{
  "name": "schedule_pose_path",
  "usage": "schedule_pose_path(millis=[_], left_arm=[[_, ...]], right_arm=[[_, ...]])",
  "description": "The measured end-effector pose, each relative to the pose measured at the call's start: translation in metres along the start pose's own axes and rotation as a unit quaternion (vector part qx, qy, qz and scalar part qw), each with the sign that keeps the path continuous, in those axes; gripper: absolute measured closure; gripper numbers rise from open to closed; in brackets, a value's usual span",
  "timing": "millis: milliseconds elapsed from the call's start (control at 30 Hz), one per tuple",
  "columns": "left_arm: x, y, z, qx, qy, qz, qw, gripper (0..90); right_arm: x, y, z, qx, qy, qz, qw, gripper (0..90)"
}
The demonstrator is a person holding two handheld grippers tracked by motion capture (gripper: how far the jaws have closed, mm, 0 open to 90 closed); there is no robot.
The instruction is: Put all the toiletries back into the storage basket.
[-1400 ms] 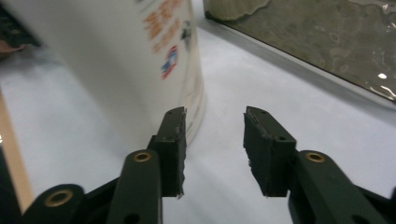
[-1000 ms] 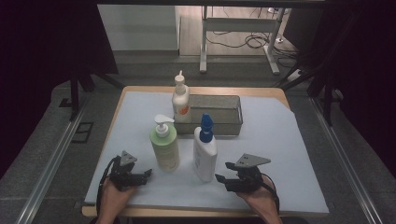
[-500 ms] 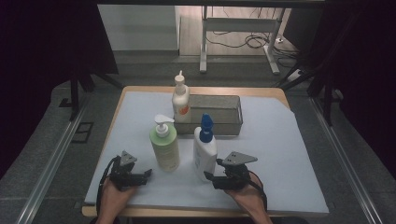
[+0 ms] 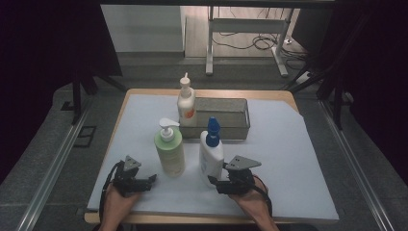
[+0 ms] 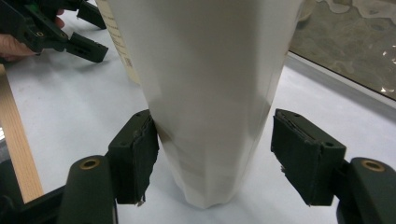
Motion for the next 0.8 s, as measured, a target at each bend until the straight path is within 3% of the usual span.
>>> schedule_pose_path(millis=[400, 667, 800], left_arm=[[0.000, 0.000, 0.000, 0.000, 0.000, 0.000, 1.0000, 12.7], [0.000, 0.000, 0.000, 0.000, 0.000, 0.000, 1.0000, 12.7], [0.000, 0.000, 0.000, 0.000, 0.000, 0.000, 1.0000, 12.6]], right_arm=[[0.007, -0.008, -0.001, 0.030, 0.011, 0.007, 0.9995, 35.3], [0.005, -0.010, -0.002, 0.040, 0.020, 0.003, 0.9990, 35.8], [0.004, -0.010, -0.003, 0.029, 0.018, 0.006, 0.9994, 34.3]])
Point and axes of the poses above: each handheld gripper's, and its own axes: x roughly backward along the jaws, z roughly out of its underside, y roughly to its left, the point moved 7 cm from there along -x, roughly forward along the jaws, and after that the axes turned 2 degrees about -y, right-handed, at the moved point
